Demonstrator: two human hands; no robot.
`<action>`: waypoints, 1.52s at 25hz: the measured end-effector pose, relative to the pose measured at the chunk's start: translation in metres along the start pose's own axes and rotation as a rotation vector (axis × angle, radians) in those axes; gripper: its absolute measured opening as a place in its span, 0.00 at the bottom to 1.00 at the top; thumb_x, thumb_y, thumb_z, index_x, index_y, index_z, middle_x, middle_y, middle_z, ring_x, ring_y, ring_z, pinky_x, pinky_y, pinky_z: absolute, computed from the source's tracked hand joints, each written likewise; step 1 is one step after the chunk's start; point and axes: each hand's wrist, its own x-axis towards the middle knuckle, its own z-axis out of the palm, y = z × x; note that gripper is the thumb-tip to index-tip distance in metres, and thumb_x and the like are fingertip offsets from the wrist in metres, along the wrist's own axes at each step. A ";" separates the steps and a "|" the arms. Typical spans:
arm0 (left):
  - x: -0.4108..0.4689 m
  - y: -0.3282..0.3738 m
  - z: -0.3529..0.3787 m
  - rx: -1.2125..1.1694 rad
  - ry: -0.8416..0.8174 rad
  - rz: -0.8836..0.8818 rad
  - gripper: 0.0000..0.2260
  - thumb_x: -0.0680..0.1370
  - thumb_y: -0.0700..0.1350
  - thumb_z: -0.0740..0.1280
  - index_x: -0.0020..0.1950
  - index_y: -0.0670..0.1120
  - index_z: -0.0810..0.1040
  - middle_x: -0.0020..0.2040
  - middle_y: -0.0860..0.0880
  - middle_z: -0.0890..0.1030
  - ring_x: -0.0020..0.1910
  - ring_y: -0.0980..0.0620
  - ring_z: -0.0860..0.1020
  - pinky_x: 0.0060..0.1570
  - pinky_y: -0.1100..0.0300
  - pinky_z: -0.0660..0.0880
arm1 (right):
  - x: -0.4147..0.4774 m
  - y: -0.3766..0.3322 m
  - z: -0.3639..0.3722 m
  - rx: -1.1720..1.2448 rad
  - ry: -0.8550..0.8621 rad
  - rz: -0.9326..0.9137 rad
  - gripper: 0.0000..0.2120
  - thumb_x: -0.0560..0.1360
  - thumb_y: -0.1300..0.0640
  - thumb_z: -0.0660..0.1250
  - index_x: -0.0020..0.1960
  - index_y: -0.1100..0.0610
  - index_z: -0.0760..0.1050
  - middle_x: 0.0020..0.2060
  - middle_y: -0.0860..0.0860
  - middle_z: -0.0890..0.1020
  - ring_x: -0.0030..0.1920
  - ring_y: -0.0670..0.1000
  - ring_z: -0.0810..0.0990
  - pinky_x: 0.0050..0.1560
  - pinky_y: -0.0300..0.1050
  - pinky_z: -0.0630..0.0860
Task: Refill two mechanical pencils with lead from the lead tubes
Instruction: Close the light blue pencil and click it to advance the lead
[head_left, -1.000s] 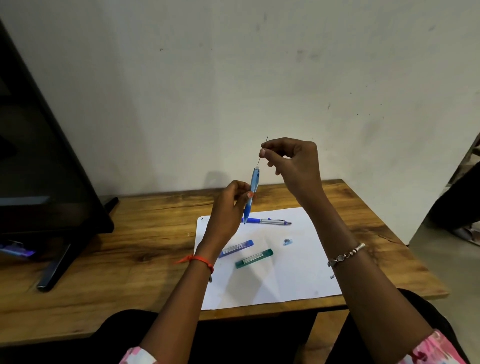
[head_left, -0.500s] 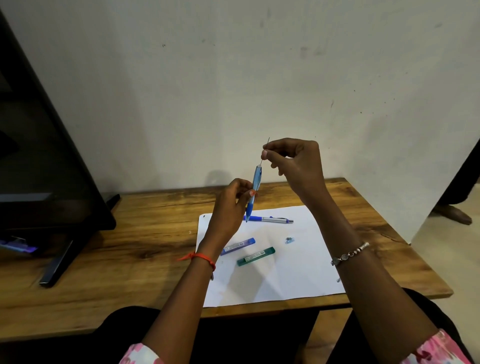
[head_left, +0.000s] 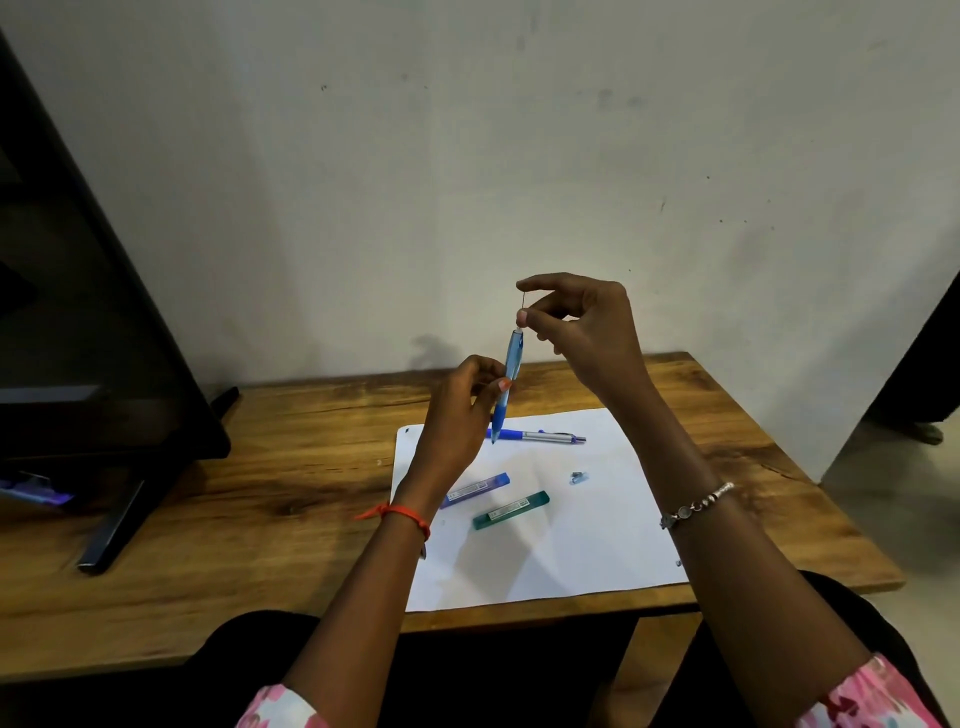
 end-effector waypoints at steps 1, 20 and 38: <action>0.000 0.001 0.000 -0.003 -0.001 0.000 0.10 0.77 0.42 0.61 0.56 0.39 0.73 0.50 0.46 0.77 0.48 0.50 0.77 0.40 0.71 0.73 | 0.000 0.000 0.000 -0.009 0.000 -0.024 0.14 0.71 0.62 0.70 0.57 0.59 0.78 0.36 0.50 0.82 0.32 0.35 0.77 0.37 0.24 0.71; -0.005 0.000 -0.002 -0.052 -0.031 -0.056 0.06 0.78 0.40 0.61 0.54 0.41 0.73 0.47 0.48 0.79 0.46 0.54 0.77 0.36 0.73 0.74 | -0.017 0.044 -0.024 -0.379 -0.660 0.406 0.07 0.70 0.68 0.68 0.47 0.68 0.81 0.33 0.56 0.82 0.28 0.47 0.79 0.26 0.35 0.74; -0.007 0.000 -0.001 -0.064 -0.055 -0.089 0.06 0.78 0.39 0.61 0.54 0.42 0.72 0.47 0.47 0.79 0.48 0.51 0.77 0.42 0.65 0.75 | -0.034 0.065 -0.015 -0.636 -0.782 0.479 0.06 0.70 0.66 0.69 0.44 0.70 0.81 0.36 0.62 0.83 0.26 0.49 0.76 0.29 0.36 0.74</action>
